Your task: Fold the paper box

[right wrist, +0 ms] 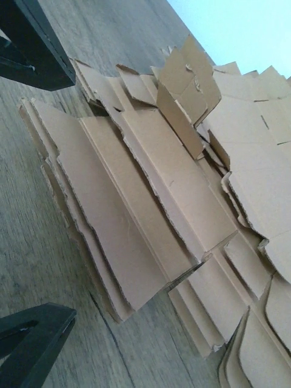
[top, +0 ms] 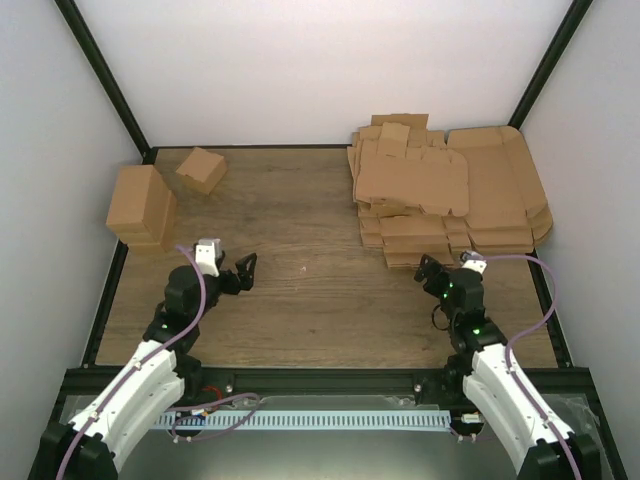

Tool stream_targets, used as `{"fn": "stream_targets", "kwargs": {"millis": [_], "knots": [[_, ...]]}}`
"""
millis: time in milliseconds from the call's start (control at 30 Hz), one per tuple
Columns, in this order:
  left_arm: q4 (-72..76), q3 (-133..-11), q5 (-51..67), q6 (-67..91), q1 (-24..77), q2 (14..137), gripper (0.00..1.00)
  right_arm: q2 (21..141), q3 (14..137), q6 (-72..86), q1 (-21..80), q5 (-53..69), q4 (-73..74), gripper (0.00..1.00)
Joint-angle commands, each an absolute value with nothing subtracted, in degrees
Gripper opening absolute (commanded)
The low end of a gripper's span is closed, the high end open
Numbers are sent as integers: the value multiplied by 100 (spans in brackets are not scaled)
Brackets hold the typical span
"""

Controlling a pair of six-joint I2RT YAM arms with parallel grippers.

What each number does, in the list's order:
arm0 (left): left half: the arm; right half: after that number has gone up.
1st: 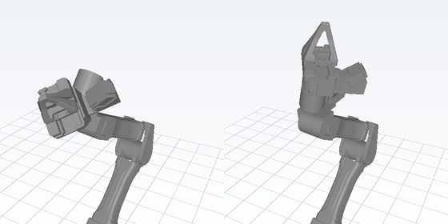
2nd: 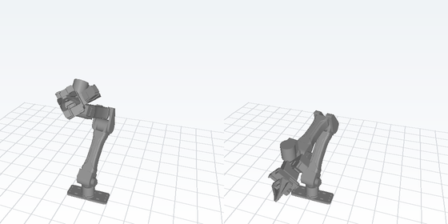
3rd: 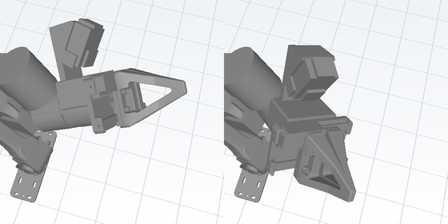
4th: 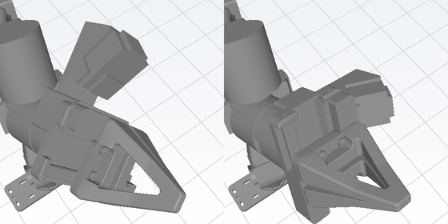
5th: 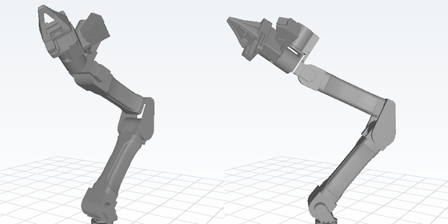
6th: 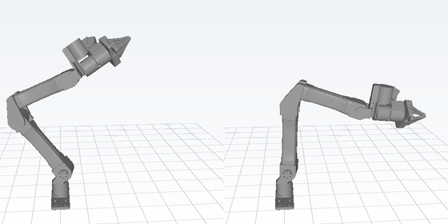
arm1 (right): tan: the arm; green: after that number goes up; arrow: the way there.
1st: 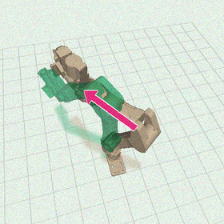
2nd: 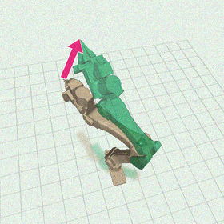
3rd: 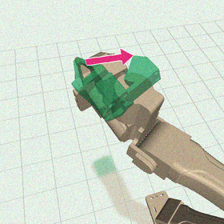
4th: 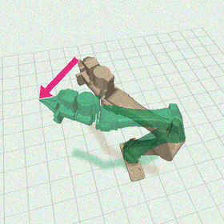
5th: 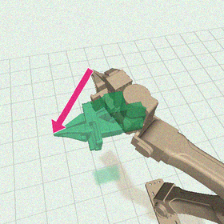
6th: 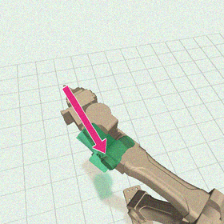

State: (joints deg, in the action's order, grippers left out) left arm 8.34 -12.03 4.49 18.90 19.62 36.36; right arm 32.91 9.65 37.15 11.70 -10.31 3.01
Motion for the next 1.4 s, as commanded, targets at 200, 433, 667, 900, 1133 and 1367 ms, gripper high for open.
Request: {"fn": "stream_targets", "kwargs": {"millis": [200, 433, 667, 900, 1133, 1367], "knots": [[1054, -1147, 710, 1742, 1985, 3624, 100, 3542, 1365, 3900, 1173, -1215, 394, 100], [1067, -1139, 736, 1754, 1985, 3601, 100, 3386, 1671, 4396, 1175, -2054, 1090, 100], [1116, -1140, 779, 1749, 1981, 3675, 100, 3450, 2270, 4324, 1172, -981, 956, 100], [1116, -1143, 773, 1753, 1986, 3721, 100, 5573, 3924, 2963, 1177, 235, 905, 100], [1307, -1143, 1468, 1725, 1986, 3704, 100, 7781, 5729, 2118, 1233, 811, 1506, 100], [1335, -1397, 2192, 1670, 2390, 4261, 100, 8750, 6526, 1380, 1279, 1079, 1411, 100]]}}
